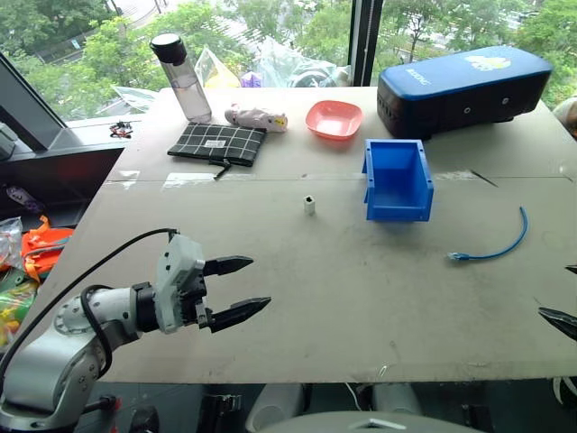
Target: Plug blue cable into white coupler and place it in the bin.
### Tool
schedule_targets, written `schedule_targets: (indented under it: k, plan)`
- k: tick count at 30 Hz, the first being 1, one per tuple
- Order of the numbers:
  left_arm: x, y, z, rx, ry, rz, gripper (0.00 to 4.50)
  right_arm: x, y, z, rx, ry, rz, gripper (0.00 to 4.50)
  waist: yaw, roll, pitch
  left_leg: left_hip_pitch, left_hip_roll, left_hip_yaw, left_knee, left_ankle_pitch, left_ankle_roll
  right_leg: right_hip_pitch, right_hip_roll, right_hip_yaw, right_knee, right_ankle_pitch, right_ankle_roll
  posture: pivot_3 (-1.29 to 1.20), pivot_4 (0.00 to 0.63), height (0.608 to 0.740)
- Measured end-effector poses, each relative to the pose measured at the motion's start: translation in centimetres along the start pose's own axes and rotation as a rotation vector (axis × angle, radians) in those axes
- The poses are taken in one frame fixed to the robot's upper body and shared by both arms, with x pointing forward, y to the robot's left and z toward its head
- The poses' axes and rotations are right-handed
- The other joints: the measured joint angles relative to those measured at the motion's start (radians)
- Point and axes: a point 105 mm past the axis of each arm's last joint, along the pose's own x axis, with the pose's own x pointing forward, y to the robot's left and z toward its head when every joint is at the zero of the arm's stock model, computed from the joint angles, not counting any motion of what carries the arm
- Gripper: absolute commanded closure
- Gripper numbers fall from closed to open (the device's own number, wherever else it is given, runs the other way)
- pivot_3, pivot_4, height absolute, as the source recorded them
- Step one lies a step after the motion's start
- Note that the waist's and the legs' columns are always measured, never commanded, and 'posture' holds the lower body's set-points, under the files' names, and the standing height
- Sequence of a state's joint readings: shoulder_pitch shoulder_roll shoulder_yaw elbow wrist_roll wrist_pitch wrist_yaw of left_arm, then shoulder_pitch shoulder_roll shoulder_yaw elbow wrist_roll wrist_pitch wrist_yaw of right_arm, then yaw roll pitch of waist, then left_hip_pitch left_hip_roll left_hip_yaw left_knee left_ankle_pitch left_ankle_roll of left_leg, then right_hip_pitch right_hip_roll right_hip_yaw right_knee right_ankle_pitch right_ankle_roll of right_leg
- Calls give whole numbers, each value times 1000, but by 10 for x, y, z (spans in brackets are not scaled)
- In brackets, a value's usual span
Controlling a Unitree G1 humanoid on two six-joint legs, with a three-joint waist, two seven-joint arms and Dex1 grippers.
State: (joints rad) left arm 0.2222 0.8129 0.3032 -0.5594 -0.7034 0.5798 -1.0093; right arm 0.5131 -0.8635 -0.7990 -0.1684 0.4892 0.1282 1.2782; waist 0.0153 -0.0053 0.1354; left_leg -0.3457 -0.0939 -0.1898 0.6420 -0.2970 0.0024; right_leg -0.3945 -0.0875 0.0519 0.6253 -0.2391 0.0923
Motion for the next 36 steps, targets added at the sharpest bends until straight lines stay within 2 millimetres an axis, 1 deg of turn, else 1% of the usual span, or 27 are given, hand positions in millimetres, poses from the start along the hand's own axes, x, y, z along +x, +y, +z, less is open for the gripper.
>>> schedule_targets:
  k: [2,4,6,8,9,11,13,14,15,17,20,22,24,25,26,27,29,30,32,33,34,36]
  plan:
    - [1,1,1,-3,-7,2,26,1,-2,1,-5,-5,-9,0,0,0,0,0,0,0,0,0,0,0,0,0,0,0,0,0,150,737]
    - [10,4,14,10,-51,1,26,15,-5,5,-10,-25,-20,0,0,-1,1,0,0,0,1,0,0,0,0,0,0,0,0,0,150,737]
    - [18,-1,24,25,-77,-28,26,32,-5,12,-8,-28,5,0,-2,-1,1,1,0,2,1,0,0,0,0,2,0,0,0,0,150,737]
    - [25,-8,30,43,-88,-70,26,44,-4,16,-18,12,49,0,-3,0,1,1,0,3,1,0,0,-1,0,3,0,0,0,0,150,737]
    - [29,-12,31,48,-88,-89,26,51,-5,19,-18,42,71,0,-3,0,1,1,0,3,1,2,-3,-1,1,3,0,0,0,0,150,737]
    - [37,-16,33,67,-86,-124,26,63,-6,22,-33,96,117,0,-2,-1,1,0,0,3,1,2,-4,-1,1,3,0,0,0,0,150,737]
    - [47,-26,38,118,-86,-182,26,84,-6,25,-91,196,181,0,-2,-2,2,0,0,4,1,2,-4,-1,1,2,0,0,0,0,150,737]
    - [49,-31,38,134,-85,-206,26,92,-7,25,-105,219,196,0,-2,-2,2,0,0,4,1,2,-4,-1,1,2,0,0,0,0,150,737]
    - [51,-34,38,144,-81,-221,26,101,-8,26,-107,234,206,0,-3,-4,2,0,1,5,1,2,-4,-1,1,2,0,0,0,0,150,737]
    - [54,-38,37,159,-80,-248,26,114,-12,27,-103,257,214,0,-2,-3,4,-1,1,5,1,2,-4,-1,0,2,-1,0,0,0,150,737]
    - [53,-42,35,172,-74,-264,26,128,-13,30,-87,299,263,0,0,-4,4,-1,1,5,0,2,-4,-2,0,1,-1,0,0,0,150,737]
    - [52,-43,35,177,-75,-269,26,133,-12,30,-82,328,295,0,0,-4,4,-1,1,5,0,2,-4,-1,0,1,-2,0,0,0,150,737]
    - [52,-45,35,183,-80,-277,26,137,-10,25,-65,375,335,0,0,-4,5,-1,1,5,1,2,-4,-1,0,1,-2,0,0,0,150,737]
    - [51,-45,35,186,-82,-278,0,138,-10,23,-61,390,344,490,0,-4,5,-1,1,5,1,2,-4,-1,0,1,-2,0,0,0,150,737]
    - [51,-46,35,189,-85,-279,0,140,-12,20,-56,412,347,783,-2,-4,5,-1,1,5,1,2,-4,-1,0,1,-2,0,0,0,150,737]
    - [51,-46,36,195,-89,-280,0,144,-16,18,-51,428,342,1337,-2,-4,5,-1,1,6,1,2,-4,-1,0,1,-2,0,0,0,150,737]
    - [51,-49,38,209,-97,-285,0,149,-20,15,-60,441,340,2218,-3,-4,5,-1,1,6,1,2,-4,-1,0,1,-2,0,0,0,150,737]
    - [51,-52,38,218,-101,-291,0,152,-24,15,-72,441,334,2854,-5,-4,5,-1,2,6,0,2,-4,-1,0,1,-2,0,0,0,150,737]
    - [51,-55,37,228,-102,-294,0,154,-28,14,-84,442,322,3624,-5,-4,5,-1,2,6,0,2,-4,-1,0,1,-2,0,0,0,150,737]
    - [51,-55,37,227,-100,-292,0,154,-31,13,-92,441,317,4121,-4,-5,4,0,2,6,0,2,-4,-1,1,1,-2,0,0,0,150,737]
    - [51,-55,36,226,-100,-289,0,155,-31,13,-102,436,323,4455,-4,-5,4,0,2,5,0,2,-4,-1,1,1,-2,0,0,0,150,737]
    - [51,-55,36,226,-101,-283,0,157,-30,14,-127,432,330,4455,-4,-7,3,0,2,5,0,2,-4,-1,1,1,-1,0,0,0,150,737]
